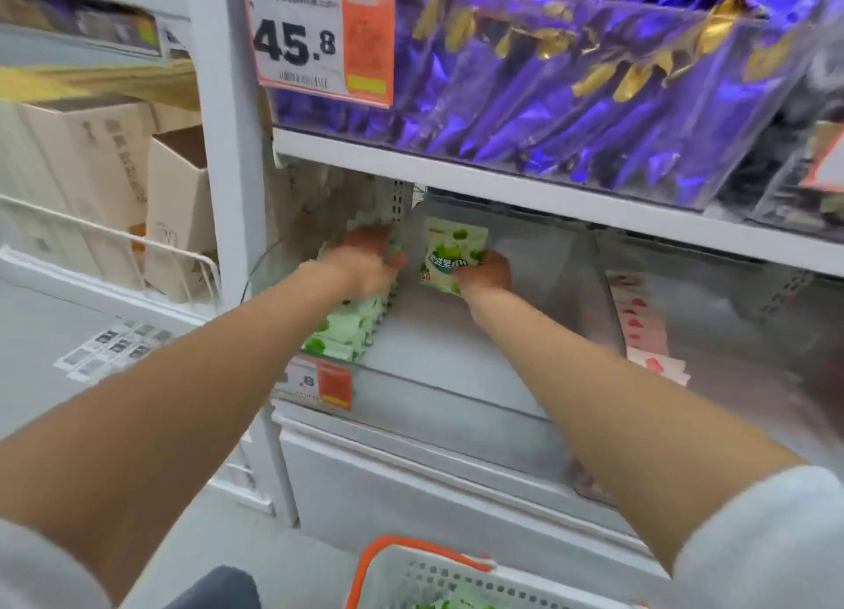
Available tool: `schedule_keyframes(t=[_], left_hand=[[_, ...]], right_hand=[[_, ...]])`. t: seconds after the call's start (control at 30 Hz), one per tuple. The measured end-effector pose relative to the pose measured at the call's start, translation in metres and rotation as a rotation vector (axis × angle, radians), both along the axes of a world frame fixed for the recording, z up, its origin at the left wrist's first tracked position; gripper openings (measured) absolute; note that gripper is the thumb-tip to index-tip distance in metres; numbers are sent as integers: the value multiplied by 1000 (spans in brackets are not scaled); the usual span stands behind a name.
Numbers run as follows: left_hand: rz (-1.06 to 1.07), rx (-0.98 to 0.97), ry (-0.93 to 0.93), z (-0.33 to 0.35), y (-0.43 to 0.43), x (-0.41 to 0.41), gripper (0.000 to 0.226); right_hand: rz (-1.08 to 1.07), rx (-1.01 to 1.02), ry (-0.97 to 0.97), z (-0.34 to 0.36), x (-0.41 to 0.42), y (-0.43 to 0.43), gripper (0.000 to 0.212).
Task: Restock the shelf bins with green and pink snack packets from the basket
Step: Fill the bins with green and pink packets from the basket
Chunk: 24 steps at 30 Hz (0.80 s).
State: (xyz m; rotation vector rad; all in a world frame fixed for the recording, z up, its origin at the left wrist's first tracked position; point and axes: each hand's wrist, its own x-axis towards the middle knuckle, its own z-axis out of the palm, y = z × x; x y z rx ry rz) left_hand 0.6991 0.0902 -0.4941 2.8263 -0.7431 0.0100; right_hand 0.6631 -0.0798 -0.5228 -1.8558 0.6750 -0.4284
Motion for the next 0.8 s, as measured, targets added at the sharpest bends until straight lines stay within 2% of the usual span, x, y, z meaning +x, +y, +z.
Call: schedule_keyframes(t=[0.1, 0.37, 0.43, 0.53, 0.8], left_hand=[[34, 89, -3, -10, 3, 7, 64], [30, 93, -106, -15, 2, 7, 62], [27, 92, -124, -17, 2, 8, 62], [23, 87, -119, -17, 2, 9, 63], [13, 76, -120, -17, 3, 8, 64]], right_hand=[[6, -73, 27, -22, 35, -3, 28], [29, -301, 271, -37, 54, 8, 45], [61, -295, 297, -34, 58, 11, 48], [51, -241, 285, -33, 58, 10, 42], [-56, -119, 144, -40, 53, -3, 30]])
